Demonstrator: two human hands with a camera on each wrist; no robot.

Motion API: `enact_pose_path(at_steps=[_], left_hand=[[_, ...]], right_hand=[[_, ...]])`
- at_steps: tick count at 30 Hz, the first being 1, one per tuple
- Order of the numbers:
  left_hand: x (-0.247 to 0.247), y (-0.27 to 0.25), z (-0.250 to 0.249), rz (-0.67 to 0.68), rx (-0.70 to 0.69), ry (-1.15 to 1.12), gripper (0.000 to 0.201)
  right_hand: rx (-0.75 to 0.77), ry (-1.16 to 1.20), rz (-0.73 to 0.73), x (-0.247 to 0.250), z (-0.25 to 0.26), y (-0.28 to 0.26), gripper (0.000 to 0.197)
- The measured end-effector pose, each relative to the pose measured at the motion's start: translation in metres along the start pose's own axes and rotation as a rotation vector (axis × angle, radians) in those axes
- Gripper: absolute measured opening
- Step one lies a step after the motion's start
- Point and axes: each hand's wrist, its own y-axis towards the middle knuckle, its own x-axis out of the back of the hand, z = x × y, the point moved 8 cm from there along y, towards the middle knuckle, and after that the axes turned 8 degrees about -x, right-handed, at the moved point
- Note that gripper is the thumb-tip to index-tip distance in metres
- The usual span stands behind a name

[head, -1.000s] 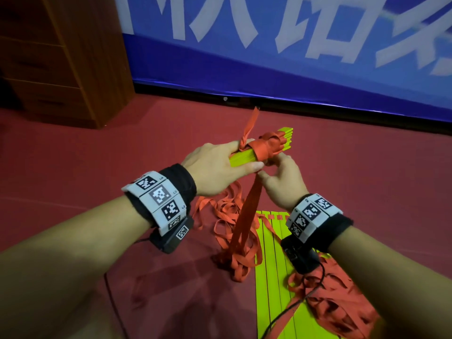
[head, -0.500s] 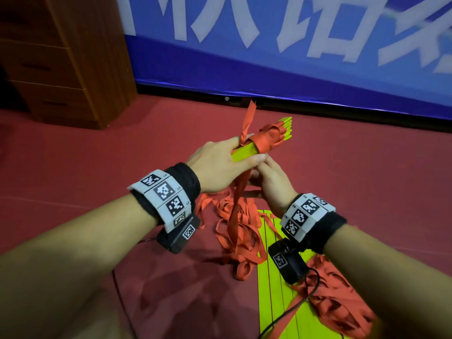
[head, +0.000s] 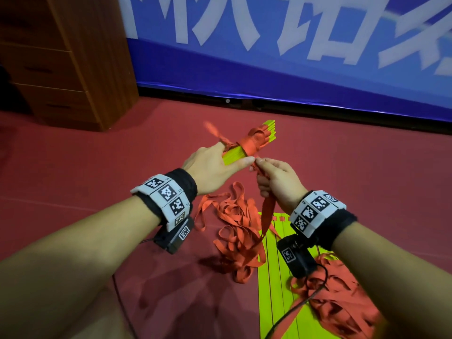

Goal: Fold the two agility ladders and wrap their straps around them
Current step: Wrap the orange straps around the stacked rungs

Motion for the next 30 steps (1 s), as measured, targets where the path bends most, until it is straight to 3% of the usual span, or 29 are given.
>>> enact_pose_path(at_steps=[10,16,20,24,30], left_hand=[[-0.017,0.005,0.007,0.033,0.028,0.093,0.067],[-0.020,0.010,-0.004,0.009,0.003,0.262,0.069],[-0.024,0.010,-0.024,-0.023,-0.057,0.380,0.072],[-0.034,0.008,-0.040,-0.007,-0.118,0.468,0.062],[-0.038,0.005,-0.038,0.067,-0.083,0.405,0.057]], right_hand=[[0.073,-0.217,-0.194,0.020,0.001,0.005,0.039],[0.051,-0.252,-0.293,0.017,0.014,-0.008,0.035],[0.003,-0.288,-0.388,0.028,0.024,-0.020,0.059],[0.007,-0.300,-0.474,0.044,0.021,-0.017,0.070],[0.096,-0.243,-0.488,0.054,0.026,-0.016,0.049]])
